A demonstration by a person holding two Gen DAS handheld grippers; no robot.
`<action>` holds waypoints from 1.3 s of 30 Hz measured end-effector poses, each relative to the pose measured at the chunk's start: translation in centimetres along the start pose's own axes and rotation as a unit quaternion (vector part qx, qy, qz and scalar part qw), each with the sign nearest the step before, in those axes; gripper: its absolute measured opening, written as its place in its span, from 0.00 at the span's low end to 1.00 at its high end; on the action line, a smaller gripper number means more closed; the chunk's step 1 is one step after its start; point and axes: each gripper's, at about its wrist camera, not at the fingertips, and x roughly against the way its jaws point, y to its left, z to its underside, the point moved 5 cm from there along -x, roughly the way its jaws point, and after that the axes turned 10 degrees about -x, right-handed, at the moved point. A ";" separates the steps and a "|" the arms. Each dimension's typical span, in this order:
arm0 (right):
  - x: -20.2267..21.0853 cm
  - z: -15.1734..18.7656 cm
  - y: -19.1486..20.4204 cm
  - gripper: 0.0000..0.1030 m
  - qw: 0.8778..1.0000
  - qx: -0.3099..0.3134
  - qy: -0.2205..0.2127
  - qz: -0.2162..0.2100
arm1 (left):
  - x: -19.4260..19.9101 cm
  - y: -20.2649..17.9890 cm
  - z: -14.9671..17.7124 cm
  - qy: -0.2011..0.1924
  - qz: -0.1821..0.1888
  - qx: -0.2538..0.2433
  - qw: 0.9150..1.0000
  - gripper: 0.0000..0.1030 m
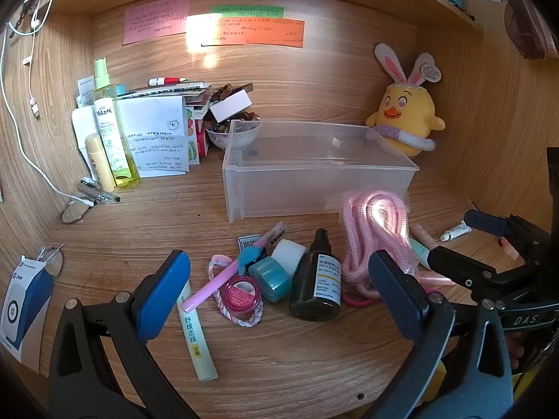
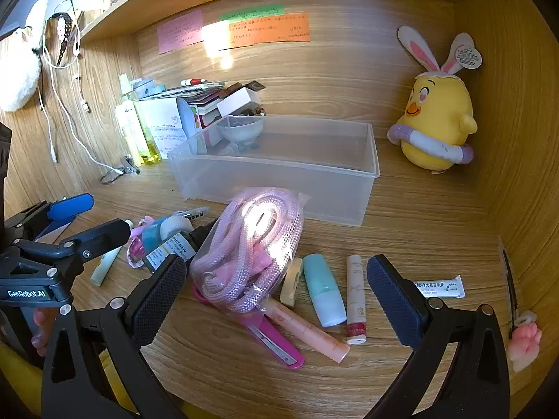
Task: Organize objects
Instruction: 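Move both tools toward the scattered items on the desk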
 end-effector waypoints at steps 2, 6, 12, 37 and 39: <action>0.0 0.0 0.0 1.00 1.000 0.000 0.001 0.000 | 0.0 0.0 0.0 0.000 0.000 0.001 1.000 1.00; -0.1 0.0 0.1 1.00 1.000 0.002 0.002 0.000 | -0.1 0.2 0.0 0.001 0.001 0.006 1.000 1.00; -0.3 0.1 0.2 1.00 1.000 0.001 0.007 -0.001 | -0.2 0.6 0.2 0.004 0.005 0.012 1.000 1.00; 0.2 0.5 0.2 1.00 1.000 -0.010 0.005 -0.015 | -0.5 0.7 1.1 0.017 0.019 0.028 0.999 1.00; 0.1 0.7 0.2 1.00 1.000 -0.011 0.007 -0.015 | -0.3 0.9 1.2 0.015 0.017 0.030 0.999 1.00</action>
